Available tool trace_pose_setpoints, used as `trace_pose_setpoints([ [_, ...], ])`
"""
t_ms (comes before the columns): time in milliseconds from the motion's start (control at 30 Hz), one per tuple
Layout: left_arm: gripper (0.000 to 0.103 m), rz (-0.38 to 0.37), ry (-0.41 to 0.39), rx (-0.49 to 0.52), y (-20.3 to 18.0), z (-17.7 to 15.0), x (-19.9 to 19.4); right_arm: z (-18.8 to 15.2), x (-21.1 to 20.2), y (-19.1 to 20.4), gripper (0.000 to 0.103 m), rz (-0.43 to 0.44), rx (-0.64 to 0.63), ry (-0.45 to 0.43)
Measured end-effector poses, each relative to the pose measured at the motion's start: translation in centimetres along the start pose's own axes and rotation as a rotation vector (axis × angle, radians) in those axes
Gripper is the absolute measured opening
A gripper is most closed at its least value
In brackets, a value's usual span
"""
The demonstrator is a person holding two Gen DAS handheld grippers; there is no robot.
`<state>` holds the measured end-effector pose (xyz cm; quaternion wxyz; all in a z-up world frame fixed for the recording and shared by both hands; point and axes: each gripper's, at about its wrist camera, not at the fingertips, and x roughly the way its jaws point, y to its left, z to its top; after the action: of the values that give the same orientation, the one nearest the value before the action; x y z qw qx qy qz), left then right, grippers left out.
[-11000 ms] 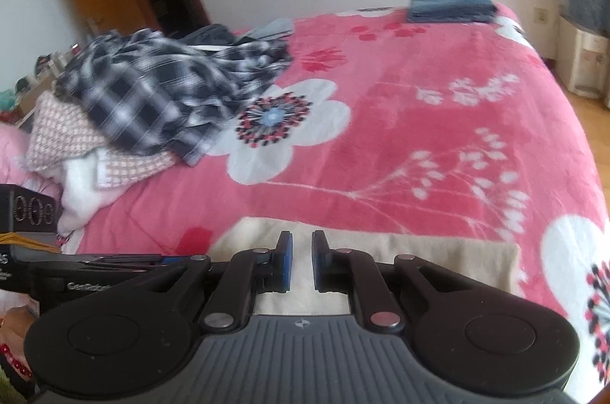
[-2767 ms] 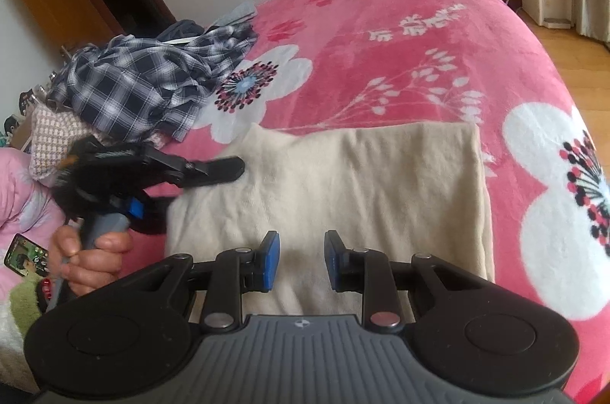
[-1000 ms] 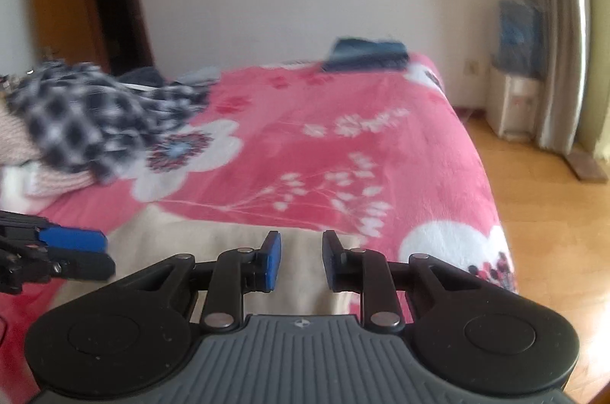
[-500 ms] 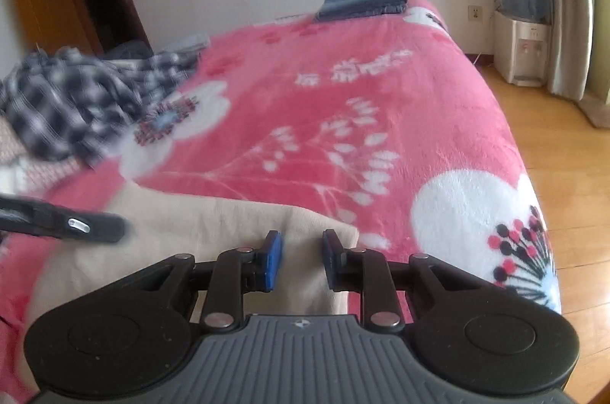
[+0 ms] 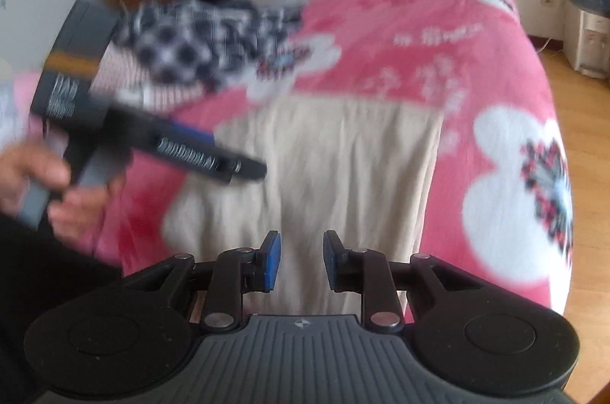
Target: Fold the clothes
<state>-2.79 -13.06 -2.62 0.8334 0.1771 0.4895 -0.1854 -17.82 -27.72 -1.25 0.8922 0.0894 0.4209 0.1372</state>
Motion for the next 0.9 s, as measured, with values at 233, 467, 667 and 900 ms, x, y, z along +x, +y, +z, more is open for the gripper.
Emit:
trace_pose_setpoints([
  [233, 0.089, 0.031, 0.02, 0.014, -0.7, -0.6, 0.1, -1.1, -0.2, 3.3, 0.026, -0.163, -0.086, -0.027],
  [467, 0.094, 0.031, 0.033, 0.006, -0.7, -0.8, 0.4, -2.8, 0.9, 2.5, 0.027, -0.204, -0.035, 0.021],
  [667, 0.096, 0.029, 0.043, -0.008, -0.4, -0.8, 0.5, -2.6, 0.5, 1.8, 0.027, -0.181, 0.021, 0.014],
  [900, 0.098, 0.032, 0.048, -0.013, -0.4, -0.8, 0.5, -2.8, 0.3, 1.4, 0.032, -0.178, 0.067, 0.011],
])
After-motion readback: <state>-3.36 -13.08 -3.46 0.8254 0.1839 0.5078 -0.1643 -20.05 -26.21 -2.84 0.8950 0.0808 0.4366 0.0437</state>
